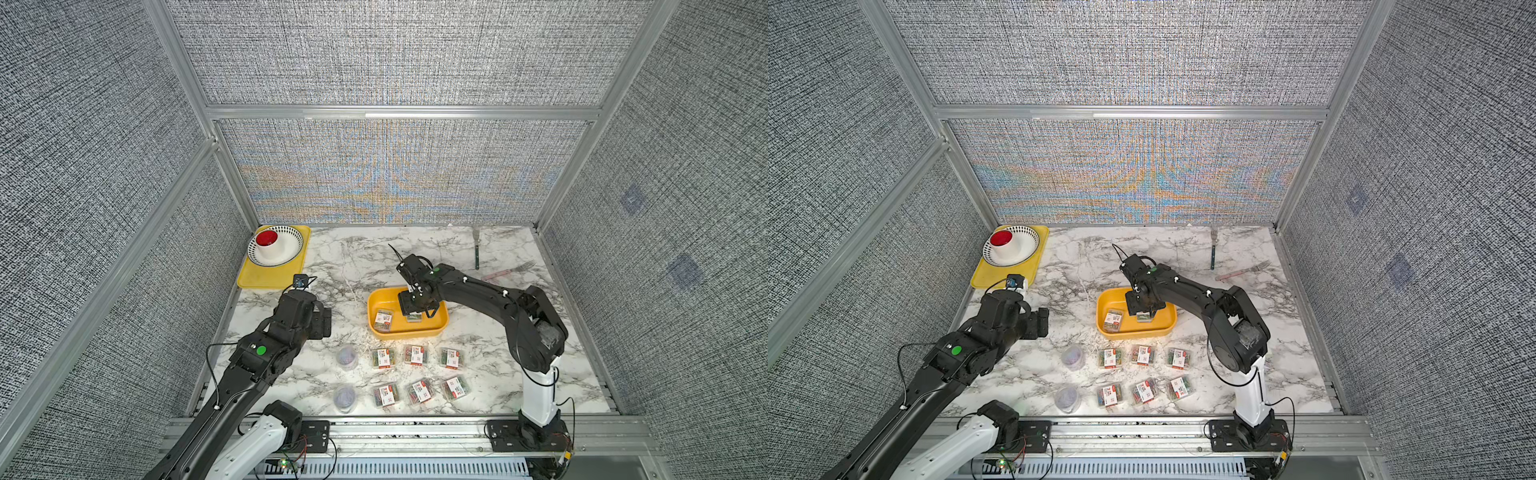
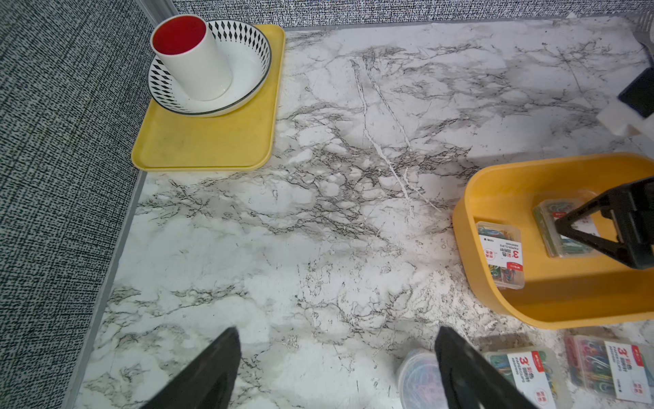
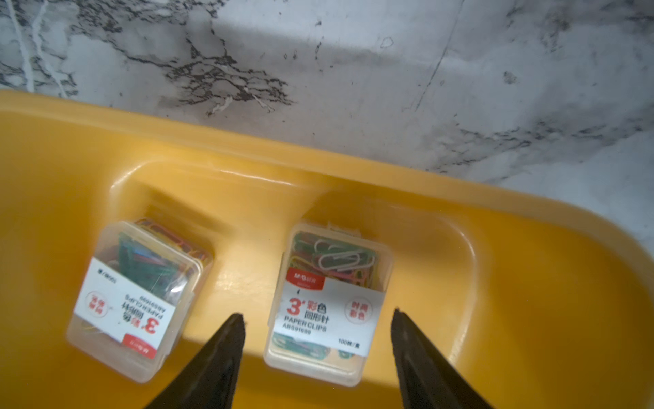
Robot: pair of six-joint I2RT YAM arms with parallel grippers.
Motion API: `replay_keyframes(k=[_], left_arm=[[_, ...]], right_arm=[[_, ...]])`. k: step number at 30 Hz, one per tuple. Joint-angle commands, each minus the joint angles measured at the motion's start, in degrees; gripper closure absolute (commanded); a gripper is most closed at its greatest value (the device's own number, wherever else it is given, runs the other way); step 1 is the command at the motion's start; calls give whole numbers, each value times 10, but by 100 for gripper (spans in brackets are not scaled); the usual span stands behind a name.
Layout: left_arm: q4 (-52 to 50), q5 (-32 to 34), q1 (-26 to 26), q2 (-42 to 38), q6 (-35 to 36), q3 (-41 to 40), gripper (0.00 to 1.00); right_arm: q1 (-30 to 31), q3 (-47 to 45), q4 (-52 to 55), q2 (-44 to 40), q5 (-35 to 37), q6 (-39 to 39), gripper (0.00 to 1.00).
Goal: Take the paper clips out of the storage box
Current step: Pick up the boxed paper clips from the storage box.
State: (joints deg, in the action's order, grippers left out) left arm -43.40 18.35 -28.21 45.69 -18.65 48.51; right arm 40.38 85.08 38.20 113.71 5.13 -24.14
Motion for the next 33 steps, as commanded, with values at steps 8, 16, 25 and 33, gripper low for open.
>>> replay_keyframes(k=[8, 16, 25, 33], left_arm=[[16, -6, 1, -10, 0, -1, 11], [18, -2, 1, -31, -2, -3, 11], [18, -2, 2, -41, -1, -3, 11], [20, -3, 1, -45, -4, -4, 11]], right_arm=[[-3, -18, -31, 14, -5, -24, 37], [-3, -24, -32, 9, 2, -25, 48], [3, 9, 15, -63, 37, -44, 58], [23, 11, 73, -241, 89, -135, 57]])
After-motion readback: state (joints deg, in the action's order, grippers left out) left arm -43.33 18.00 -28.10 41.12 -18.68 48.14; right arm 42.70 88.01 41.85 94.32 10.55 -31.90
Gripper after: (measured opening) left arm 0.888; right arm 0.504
